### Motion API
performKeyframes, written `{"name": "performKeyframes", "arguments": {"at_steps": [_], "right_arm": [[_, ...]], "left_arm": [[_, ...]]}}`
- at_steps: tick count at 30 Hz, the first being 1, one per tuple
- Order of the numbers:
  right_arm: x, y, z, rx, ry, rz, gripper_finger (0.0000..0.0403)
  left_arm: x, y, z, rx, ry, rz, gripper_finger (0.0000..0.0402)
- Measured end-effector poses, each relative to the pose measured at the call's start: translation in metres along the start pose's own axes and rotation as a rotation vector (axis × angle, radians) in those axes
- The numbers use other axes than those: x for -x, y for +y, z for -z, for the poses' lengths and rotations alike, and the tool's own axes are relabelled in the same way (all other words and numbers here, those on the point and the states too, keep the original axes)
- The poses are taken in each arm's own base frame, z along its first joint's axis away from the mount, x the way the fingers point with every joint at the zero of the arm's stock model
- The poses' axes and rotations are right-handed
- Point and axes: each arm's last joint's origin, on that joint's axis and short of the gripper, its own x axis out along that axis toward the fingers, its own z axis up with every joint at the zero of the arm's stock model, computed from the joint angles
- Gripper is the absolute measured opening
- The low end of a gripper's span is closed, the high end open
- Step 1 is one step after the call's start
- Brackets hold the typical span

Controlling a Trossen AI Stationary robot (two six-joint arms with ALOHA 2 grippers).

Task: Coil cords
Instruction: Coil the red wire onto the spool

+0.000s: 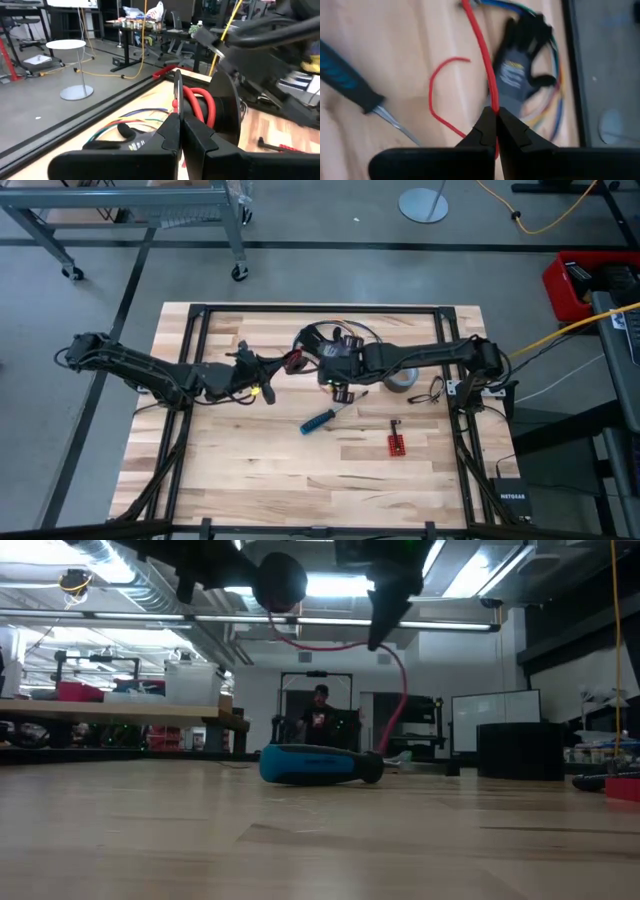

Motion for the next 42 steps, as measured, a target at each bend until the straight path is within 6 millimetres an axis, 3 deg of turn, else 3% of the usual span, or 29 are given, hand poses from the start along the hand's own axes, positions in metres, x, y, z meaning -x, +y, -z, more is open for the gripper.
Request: {"name": "performKeyframes", "arguments": {"at_steps": [7,17,27,34,42], "right_arm": [[0.010,-0.021,0.007,-0.031,0.012,0.080,0.0001],[0.051,-0.052,0.013,-0.131,-0.150,0.077,0.0001],[0.085,-0.059,0.015,-0.164,-0.335,-0.163,0.0001],[0.088,-0.057,0.013,-0.152,-0.362,-0.278,0.0001],[0.092,-0.060,0.011,-0.149,-0.412,-0.238,0.0001]], "left_arm": [[0.005,-0.005,0.003,0.002,0.020,0.028,0.0000],[0.009,-0.010,0.007,-0.002,0.045,0.055,0.0000],[0.007,-0.007,0.008,-0.016,0.058,0.039,0.0000],[0.007,-0.006,0.008,-0.024,0.051,0.011,0.0000],[0.007,-0.005,0.012,-0.016,0.087,0.000,0.0000]]}}
